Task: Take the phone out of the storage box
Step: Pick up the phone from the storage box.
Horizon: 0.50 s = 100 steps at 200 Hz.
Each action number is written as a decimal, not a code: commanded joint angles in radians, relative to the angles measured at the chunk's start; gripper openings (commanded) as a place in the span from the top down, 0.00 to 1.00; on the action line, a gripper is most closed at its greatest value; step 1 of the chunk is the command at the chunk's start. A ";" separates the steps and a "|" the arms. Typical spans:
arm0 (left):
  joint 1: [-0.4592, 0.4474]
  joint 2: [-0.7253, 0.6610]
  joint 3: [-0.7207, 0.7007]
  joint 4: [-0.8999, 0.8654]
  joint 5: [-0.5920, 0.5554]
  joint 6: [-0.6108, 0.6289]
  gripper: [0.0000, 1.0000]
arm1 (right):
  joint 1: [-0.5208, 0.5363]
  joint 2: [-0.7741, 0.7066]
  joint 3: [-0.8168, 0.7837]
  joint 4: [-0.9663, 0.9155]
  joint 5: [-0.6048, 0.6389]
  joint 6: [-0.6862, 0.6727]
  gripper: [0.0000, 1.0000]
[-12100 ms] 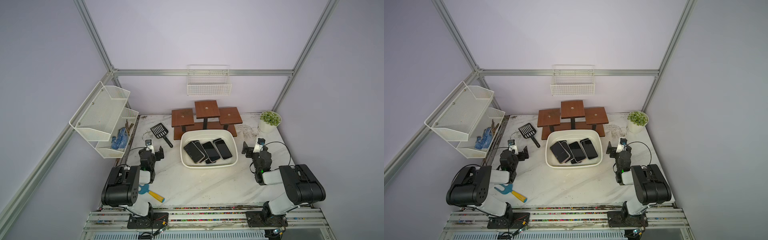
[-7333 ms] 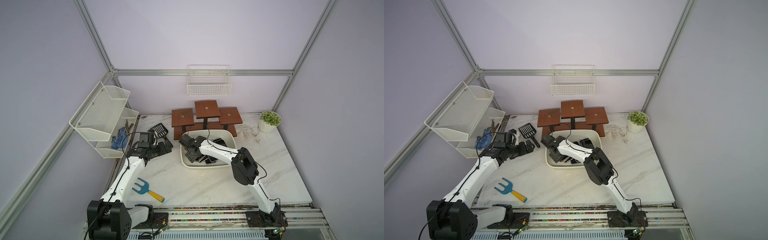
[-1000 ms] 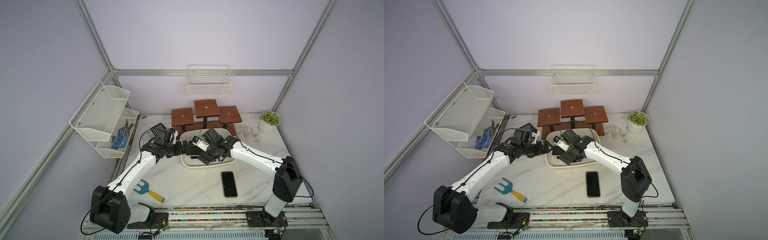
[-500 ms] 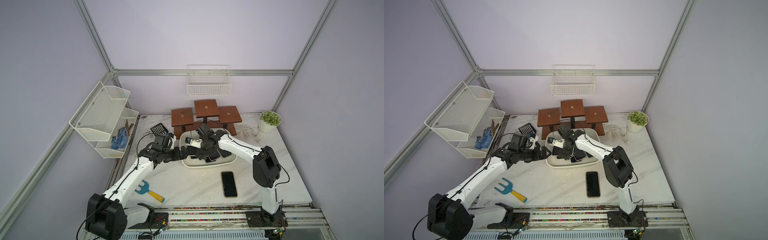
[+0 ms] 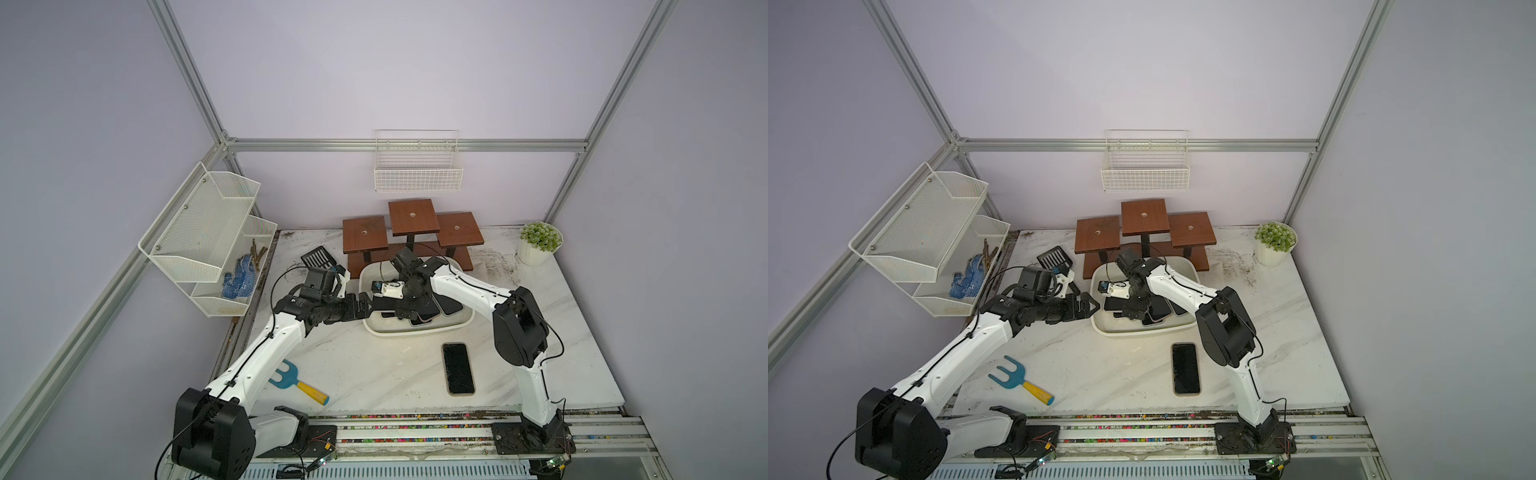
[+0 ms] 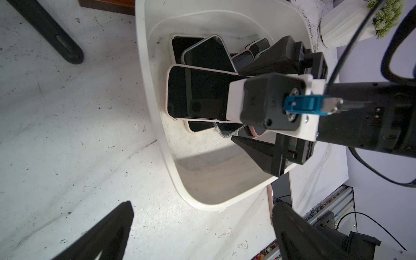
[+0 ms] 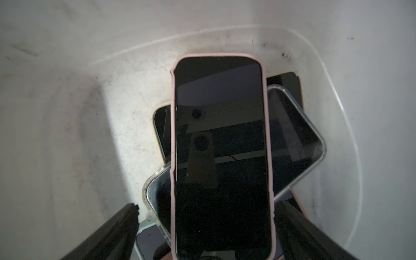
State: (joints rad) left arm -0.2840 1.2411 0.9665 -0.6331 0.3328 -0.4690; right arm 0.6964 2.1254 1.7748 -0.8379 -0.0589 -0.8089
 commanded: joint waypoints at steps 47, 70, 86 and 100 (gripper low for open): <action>0.019 0.015 0.029 -0.016 0.032 0.038 0.00 | -0.004 0.091 0.035 -0.015 0.055 -0.012 0.01; 0.020 0.020 0.026 -0.017 0.029 0.038 0.00 | -0.003 0.105 0.057 -0.012 0.046 -0.003 0.01; 0.020 0.025 0.024 -0.011 0.030 0.035 0.00 | -0.003 0.105 0.067 -0.013 0.033 0.004 0.06; 0.019 0.030 0.027 -0.007 0.030 0.033 0.00 | -0.003 0.102 0.066 -0.011 0.033 0.007 0.15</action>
State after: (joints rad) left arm -0.2695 1.2625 0.9668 -0.6537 0.3454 -0.4519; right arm 0.6994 2.1933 1.8332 -0.8345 -0.0311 -0.8143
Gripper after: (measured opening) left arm 0.996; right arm 0.907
